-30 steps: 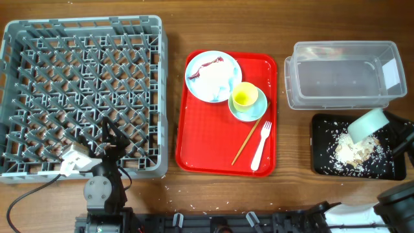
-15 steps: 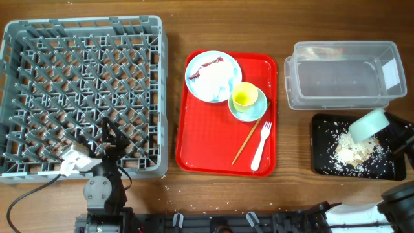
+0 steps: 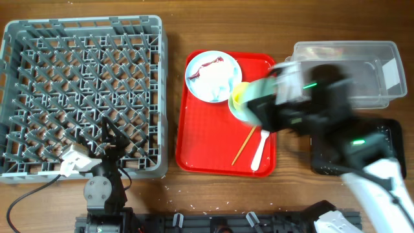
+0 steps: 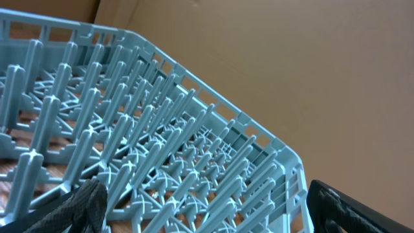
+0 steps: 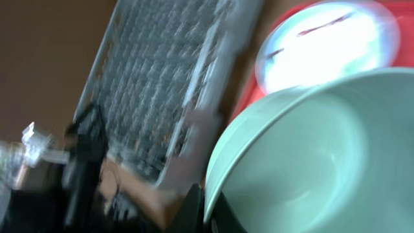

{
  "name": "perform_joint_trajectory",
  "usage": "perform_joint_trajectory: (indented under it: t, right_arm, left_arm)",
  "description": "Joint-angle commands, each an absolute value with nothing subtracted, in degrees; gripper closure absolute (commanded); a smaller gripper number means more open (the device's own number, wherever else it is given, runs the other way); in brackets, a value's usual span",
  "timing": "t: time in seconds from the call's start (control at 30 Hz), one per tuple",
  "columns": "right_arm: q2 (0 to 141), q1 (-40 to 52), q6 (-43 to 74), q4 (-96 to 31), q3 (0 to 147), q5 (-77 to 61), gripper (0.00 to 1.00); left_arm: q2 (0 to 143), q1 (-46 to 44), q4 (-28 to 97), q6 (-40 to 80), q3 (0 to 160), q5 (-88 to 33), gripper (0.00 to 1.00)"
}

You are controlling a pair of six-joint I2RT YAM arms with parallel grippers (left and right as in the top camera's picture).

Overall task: Sort waste into correct bins and load items into the dishwasher rack
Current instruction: 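Return the empty green bowl to the red tray and release, then reach the left gripper to the green bowl and grasp its rim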

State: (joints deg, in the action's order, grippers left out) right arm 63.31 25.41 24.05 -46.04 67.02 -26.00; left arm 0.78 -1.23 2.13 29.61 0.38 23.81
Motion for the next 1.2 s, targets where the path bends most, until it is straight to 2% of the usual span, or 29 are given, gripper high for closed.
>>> perform_joint_trajectory:
  t: [0.0,0.07,0.13,0.33,0.37,0.4,0.5,0.57,0.63,0.73,0.8,0.83,1.03,1.1,1.17]
  right_arm:
    - [71.24,44.21,35.24,-43.88,67.48,1.34,0.96]
    - [80.23,53.3,36.42,-41.8,67.48,9.91,0.96]
    - [87.66,56.82,36.42,-39.86,67.48,13.89,0.96]
    - [99.31,58.02,36.16,-35.07,67.48,15.4,0.95]
    - [99.77,58.02,36.16,-34.83,67.48,15.35,0.88]
    - [99.92,58.02,36.18,-34.54,67.48,14.72,0.75]
    - [99.92,58.02,36.18,-33.26,67.51,11.49,0.69]
    - [99.11,57.98,35.99,-34.24,68.01,11.6,0.57]
    - [96.88,57.04,36.25,-38.46,71.05,13.63,0.52]
    - [89.47,50.59,36.21,-50.04,81.52,19.49,0.3]
    - [83.92,42.81,36.01,-55.9,87.57,21.58,0.03]
    - [80.55,37.26,35.97,-57.63,89.3,23.07,0.0]
    - [69.84,4.19,36.18,-64.53,89.38,23.99,0.0]
    - [70.7,-3.46,36.18,-66.87,88.84,23.94,0.0]
    - [71.96,-5.87,36.01,-66.89,88.75,24.6,0.0]
  left_arm:
    - [0.38,-1.39,2.44,28.75,0.34,24.32,0.0]
    - [0.38,-1.39,2.42,28.73,0.34,24.32,0.0]
    - [0.38,-1.39,2.42,28.73,0.32,24.32,0.0]
    - [0.38,-1.39,2.42,28.73,0.34,24.32,0.0]
    - [0.38,-1.39,2.44,28.73,0.34,24.32,0.0]
    - [0.38,-1.39,2.42,28.73,0.34,24.32,0.0]
    - [0.38,-1.39,2.42,28.73,0.34,24.32,0.0]
    - [0.38,-1.39,2.42,28.75,0.34,24.32,0.0]
    - [0.38,-1.39,2.42,28.73,0.34,24.32,0.0]
    - [0.38,-1.39,2.42,28.73,0.34,24.32,0.0]
    - [0.38,-1.39,2.42,28.73,0.34,24.32,0.0]
    - [0.38,-1.39,2.42,28.73,0.32,24.32,0.0]
    - [0.38,-1.39,2.42,28.73,0.32,24.32,0.0]
    - [0.38,-1.39,2.44,28.75,0.34,24.32,0.0]
    - [0.38,-1.39,2.44,28.75,0.34,24.32,0.0]
